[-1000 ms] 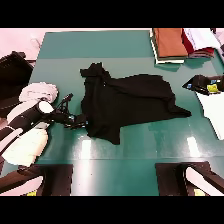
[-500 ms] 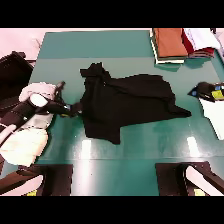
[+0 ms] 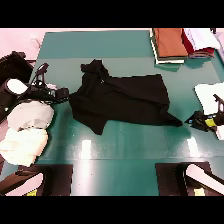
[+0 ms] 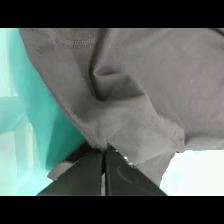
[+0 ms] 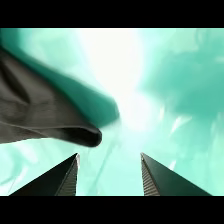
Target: Fold the shirts.
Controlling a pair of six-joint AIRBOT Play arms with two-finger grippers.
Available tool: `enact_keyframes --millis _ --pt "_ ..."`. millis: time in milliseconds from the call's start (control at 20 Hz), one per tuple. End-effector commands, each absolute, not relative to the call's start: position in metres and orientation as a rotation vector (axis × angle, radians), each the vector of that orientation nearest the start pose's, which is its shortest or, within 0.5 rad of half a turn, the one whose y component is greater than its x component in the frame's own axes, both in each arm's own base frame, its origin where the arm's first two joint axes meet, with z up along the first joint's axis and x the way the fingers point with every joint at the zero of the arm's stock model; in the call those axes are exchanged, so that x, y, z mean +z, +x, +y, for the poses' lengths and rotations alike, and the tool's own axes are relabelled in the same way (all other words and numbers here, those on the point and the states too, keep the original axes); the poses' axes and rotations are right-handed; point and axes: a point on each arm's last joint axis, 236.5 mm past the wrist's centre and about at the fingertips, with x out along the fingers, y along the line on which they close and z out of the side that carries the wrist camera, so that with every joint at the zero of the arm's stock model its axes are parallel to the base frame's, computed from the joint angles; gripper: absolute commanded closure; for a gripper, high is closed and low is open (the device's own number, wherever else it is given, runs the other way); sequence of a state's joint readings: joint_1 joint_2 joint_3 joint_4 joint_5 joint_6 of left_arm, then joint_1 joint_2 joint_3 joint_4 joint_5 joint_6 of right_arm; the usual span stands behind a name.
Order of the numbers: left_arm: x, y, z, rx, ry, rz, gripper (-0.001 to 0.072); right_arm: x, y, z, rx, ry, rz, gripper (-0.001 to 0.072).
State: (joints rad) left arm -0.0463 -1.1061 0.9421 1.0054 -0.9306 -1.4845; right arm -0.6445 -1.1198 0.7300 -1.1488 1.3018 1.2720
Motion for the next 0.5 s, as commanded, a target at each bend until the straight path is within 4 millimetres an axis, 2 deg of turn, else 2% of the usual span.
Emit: enact_keyframes --millis 0,250,450 --pt "0.043 0.374 -0.115 -0.302 -0.437 1.057 0.0688 -0.075 0.242 -0.047 0.015 0.681 1.463 0.0249" --pt "0.043 0.374 -0.115 -0.302 -0.437 1.057 0.0688 -0.075 0.248 -0.023 0.089 0.600 1.490 0.0249" --pt "0.042 0.373 -0.116 -0.305 -0.437 1.065 0.0688 -0.076 0.251 -0.016 0.107 0.572 1.487 0.0268"
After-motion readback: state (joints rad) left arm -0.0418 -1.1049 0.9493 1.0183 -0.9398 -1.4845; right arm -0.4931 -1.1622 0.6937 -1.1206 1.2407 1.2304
